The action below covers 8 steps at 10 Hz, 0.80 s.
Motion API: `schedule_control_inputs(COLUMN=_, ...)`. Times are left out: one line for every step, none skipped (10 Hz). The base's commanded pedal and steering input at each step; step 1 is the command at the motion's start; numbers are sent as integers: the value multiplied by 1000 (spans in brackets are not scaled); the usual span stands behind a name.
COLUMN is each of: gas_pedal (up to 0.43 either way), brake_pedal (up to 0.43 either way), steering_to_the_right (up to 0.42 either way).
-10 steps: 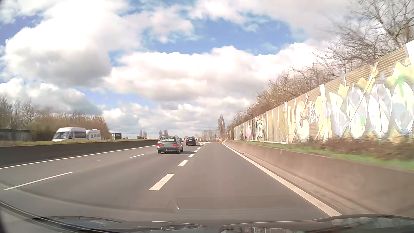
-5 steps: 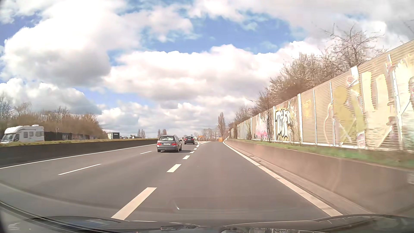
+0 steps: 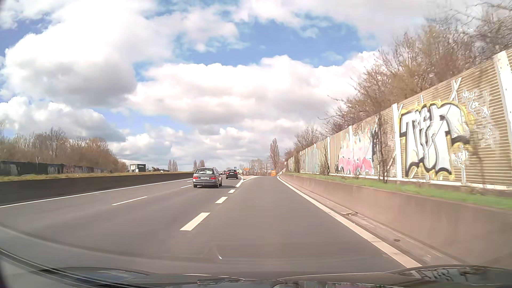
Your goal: Follow the waypoints while adhering to traffic rules and regulations
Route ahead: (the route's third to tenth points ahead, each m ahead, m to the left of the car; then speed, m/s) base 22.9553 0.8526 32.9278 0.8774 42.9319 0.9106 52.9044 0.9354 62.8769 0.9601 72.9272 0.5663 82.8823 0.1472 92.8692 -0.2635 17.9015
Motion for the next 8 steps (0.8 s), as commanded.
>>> schedule_control_inputs(gas_pedal=0, brake_pedal=0, steering_to_the_right=-2)
schedule_control_inputs(gas_pedal=0, brake_pedal=0, steering_to_the_right=-1)
schedule_control_inputs(gas_pedal=0, brake_pedal=0, steering_to_the_right=-2)
schedule_control_inputs(gas_pedal=0, brake_pedal=0, steering_to_the_right=-2)
schedule_control_inputs(gas_pedal=0, brake_pedal=0, steering_to_the_right=-2)
schedule_control_inputs(gas_pedal=0, brake_pedal=0, steering_to_the_right=-2)
schedule_control_inputs(gas_pedal=0, brake_pedal=0, steering_to_the_right=-2)
schedule_control_inputs(gas_pedal=0, brake_pedal=0, steering_to_the_right=-2)
